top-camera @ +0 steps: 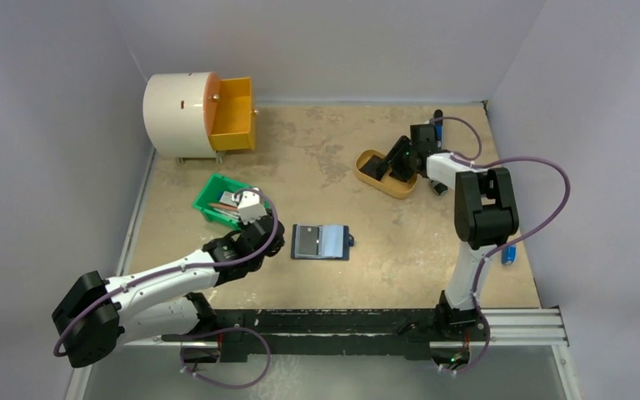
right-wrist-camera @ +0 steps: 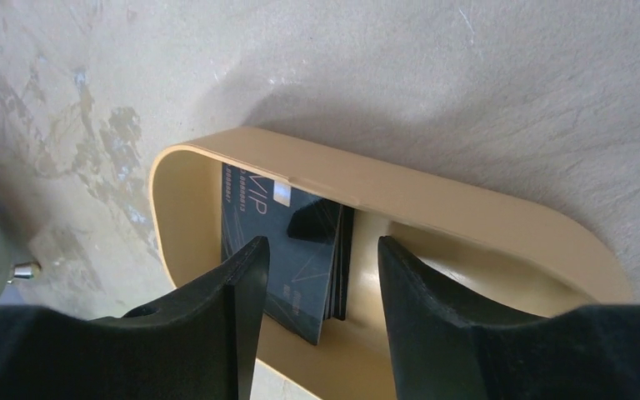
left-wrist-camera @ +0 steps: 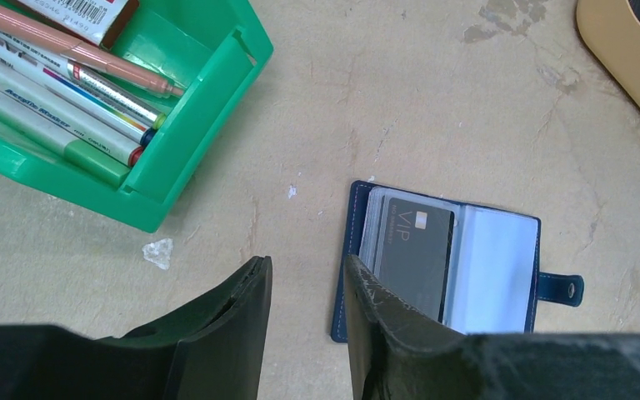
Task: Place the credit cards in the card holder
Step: Pick up the credit card from the storage box.
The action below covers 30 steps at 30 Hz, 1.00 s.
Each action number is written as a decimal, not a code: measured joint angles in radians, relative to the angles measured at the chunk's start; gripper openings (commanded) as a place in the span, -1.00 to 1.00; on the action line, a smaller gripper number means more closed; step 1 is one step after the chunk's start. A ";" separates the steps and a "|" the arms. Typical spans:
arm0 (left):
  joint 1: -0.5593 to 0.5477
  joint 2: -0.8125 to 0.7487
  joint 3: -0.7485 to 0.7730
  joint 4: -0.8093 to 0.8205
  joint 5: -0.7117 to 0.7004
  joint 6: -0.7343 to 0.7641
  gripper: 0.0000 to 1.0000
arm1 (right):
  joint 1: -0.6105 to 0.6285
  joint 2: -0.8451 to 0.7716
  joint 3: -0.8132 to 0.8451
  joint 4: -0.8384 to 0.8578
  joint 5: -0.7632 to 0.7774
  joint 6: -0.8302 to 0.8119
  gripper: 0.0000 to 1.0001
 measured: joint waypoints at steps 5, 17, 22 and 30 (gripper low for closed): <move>0.000 0.003 0.000 0.000 0.000 0.000 -0.29 | 0.000 0.014 0.018 -0.003 -0.001 -0.010 -0.13; 0.000 0.009 0.000 0.000 0.001 -0.001 -0.30 | 0.000 0.008 -0.003 0.017 -0.039 0.001 -0.52; 0.000 0.016 0.000 0.000 0.003 -0.001 -0.31 | 0.000 -0.005 -0.021 0.030 -0.039 0.010 -0.58; 0.000 0.016 0.000 0.000 0.006 -0.008 -0.32 | -0.001 -0.036 -0.048 0.032 -0.037 0.018 -0.64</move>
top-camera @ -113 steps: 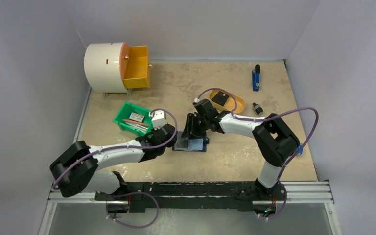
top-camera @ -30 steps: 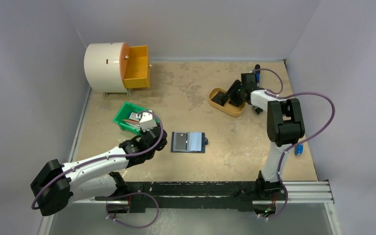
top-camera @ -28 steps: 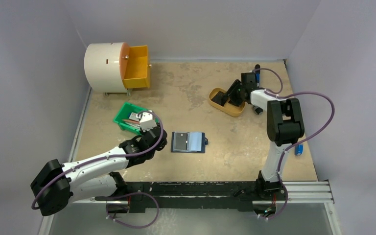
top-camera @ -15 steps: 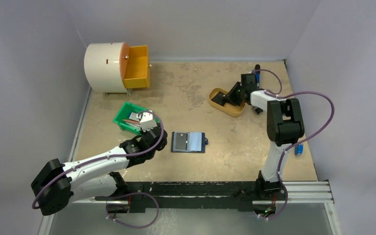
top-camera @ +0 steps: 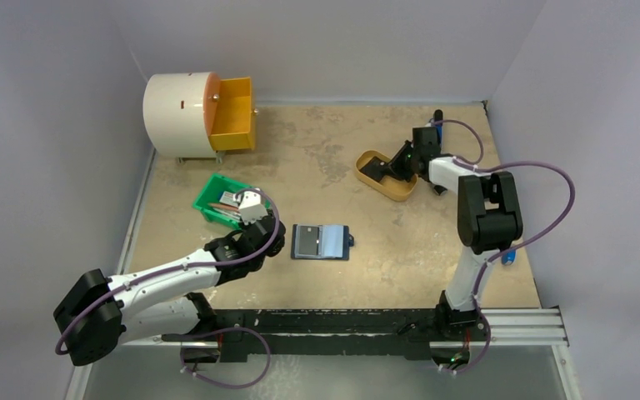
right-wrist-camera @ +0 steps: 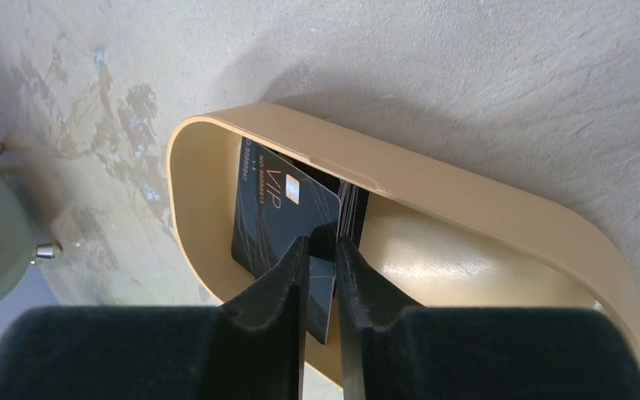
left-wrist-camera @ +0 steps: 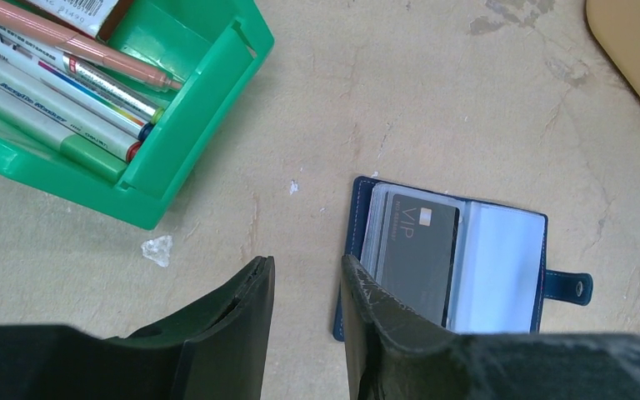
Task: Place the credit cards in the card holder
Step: Pick up the credit card from the storage box.
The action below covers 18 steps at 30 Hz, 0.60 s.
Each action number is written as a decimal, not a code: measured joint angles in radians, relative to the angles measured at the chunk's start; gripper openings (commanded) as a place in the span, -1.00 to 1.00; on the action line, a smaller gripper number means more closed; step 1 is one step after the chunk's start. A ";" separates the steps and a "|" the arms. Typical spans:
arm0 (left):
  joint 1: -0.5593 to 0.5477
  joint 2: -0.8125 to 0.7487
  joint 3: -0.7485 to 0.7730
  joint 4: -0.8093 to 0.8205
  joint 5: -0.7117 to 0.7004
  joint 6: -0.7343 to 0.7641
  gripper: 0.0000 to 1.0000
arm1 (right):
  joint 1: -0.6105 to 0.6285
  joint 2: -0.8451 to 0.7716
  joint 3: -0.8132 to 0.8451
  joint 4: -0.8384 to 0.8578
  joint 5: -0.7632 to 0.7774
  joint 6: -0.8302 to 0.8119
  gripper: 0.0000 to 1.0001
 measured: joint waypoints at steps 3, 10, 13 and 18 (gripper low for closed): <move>0.000 0.000 0.000 0.000 0.002 0.000 -0.32 | -0.001 -0.020 -0.011 -0.005 0.003 0.000 -0.66; 0.000 0.000 0.000 0.000 0.003 -0.001 -0.32 | -0.009 -0.045 -0.029 -0.009 0.004 0.000 -0.72; 0.000 0.000 0.000 0.000 0.003 -0.002 -0.33 | -0.013 -0.047 -0.029 -0.011 0.003 0.000 -0.82; 0.000 0.000 0.000 0.000 0.006 -0.004 -0.33 | -0.013 -0.059 -0.029 -0.010 -0.004 0.003 -0.99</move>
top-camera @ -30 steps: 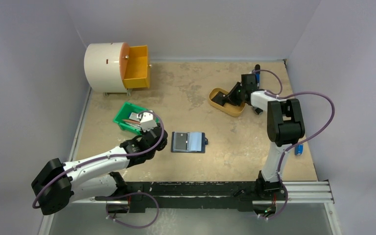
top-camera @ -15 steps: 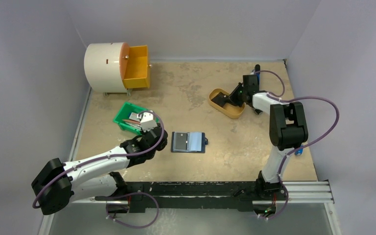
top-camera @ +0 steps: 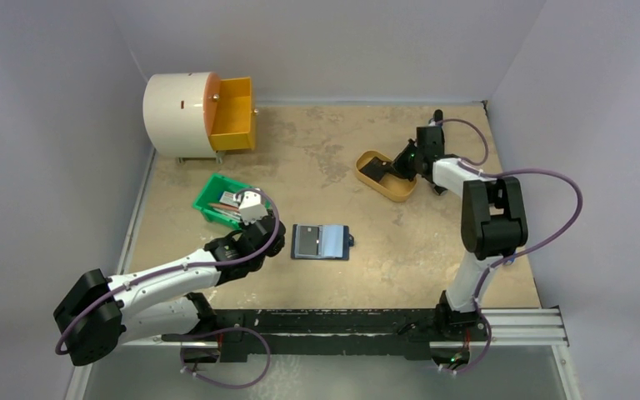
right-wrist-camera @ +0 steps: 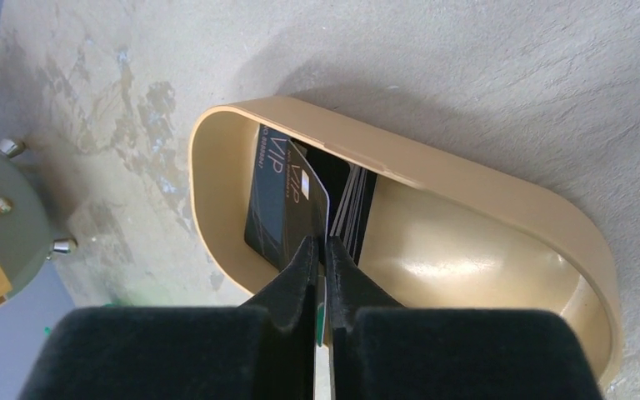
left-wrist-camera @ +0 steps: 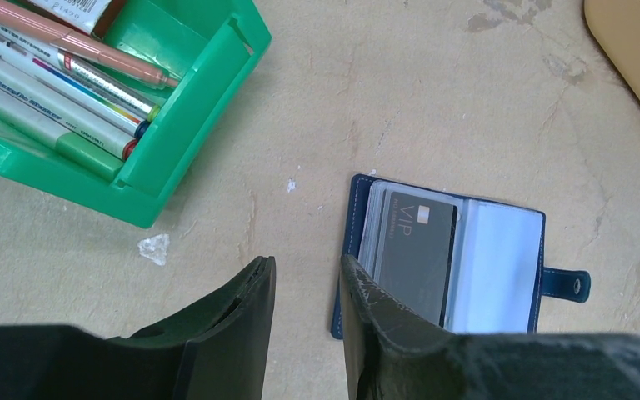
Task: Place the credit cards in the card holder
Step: Pick up the credit card from the storage box, then turn over the card slot in the card holder.
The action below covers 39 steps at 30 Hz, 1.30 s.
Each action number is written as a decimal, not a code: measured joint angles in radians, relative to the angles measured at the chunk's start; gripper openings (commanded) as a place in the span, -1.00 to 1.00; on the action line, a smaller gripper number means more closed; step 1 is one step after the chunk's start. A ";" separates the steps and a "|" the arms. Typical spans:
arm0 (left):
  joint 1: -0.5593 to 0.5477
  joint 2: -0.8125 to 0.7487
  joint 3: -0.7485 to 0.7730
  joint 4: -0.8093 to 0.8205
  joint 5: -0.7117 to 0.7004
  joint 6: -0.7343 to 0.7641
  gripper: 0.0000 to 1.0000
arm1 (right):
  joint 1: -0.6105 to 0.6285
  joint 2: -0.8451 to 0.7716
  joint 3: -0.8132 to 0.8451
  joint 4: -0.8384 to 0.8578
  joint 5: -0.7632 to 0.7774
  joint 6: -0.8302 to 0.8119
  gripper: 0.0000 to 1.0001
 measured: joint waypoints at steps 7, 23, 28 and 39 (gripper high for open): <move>0.000 -0.005 0.000 0.000 0.005 -0.006 -0.33 | 0.000 -0.055 0.000 -0.018 -0.002 0.025 -1.00; 0.000 -0.056 0.000 -0.005 0.004 -0.008 -0.34 | -0.019 -0.178 0.095 -0.211 -0.053 0.233 -1.00; 0.000 -0.064 0.000 -0.009 0.004 -0.007 -0.32 | -0.017 -0.222 0.109 -0.227 -0.060 0.173 -1.00; -0.005 -0.047 0.033 0.134 0.203 0.076 -0.10 | 0.289 -0.551 0.015 -0.302 -0.126 -0.276 -1.00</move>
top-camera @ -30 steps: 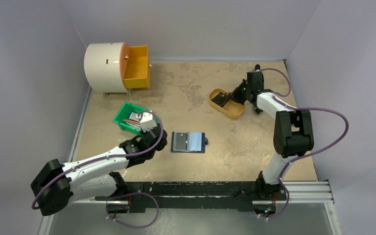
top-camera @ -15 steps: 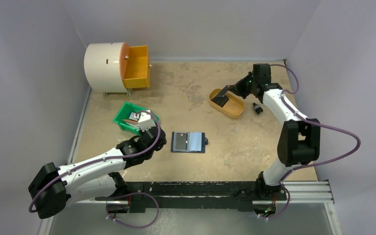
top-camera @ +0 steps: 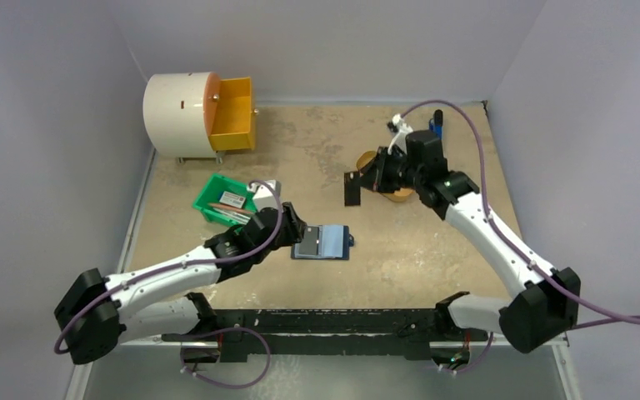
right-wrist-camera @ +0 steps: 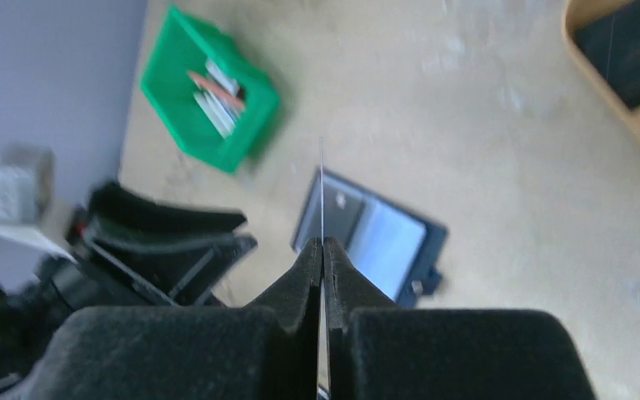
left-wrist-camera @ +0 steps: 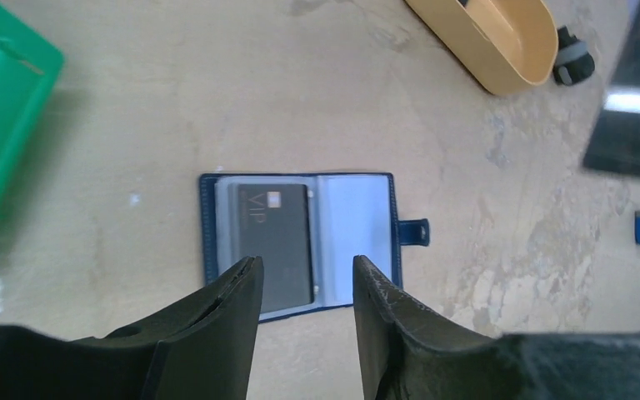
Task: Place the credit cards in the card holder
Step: Turn over the card slot in the card holder.
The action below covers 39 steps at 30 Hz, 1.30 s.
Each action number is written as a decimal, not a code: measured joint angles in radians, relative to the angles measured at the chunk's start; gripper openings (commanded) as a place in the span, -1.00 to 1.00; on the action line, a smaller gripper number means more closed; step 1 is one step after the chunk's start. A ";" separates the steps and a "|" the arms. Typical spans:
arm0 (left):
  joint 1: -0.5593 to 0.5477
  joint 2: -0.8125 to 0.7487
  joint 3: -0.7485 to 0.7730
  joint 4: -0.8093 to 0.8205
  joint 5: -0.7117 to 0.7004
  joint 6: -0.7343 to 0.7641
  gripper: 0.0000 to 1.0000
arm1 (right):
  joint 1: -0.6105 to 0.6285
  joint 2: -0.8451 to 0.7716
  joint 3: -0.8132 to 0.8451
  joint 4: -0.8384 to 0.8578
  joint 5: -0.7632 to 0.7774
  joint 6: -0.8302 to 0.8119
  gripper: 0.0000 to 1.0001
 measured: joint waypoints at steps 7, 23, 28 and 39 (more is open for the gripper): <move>-0.057 0.259 0.148 0.040 0.050 0.044 -0.04 | 0.009 -0.132 -0.318 -0.038 -0.010 -0.018 -1.00; -0.121 0.666 0.353 0.017 0.077 0.130 -0.18 | 0.009 -0.228 -0.430 -0.036 -0.007 -0.008 -1.00; -0.121 0.675 0.356 0.013 0.072 0.132 -0.19 | 0.009 -0.234 -0.435 -0.029 -0.015 0.006 -1.00; -0.121 0.706 0.359 0.021 0.060 0.132 -0.67 | 0.009 -0.230 -0.441 -0.015 -0.061 0.014 -1.00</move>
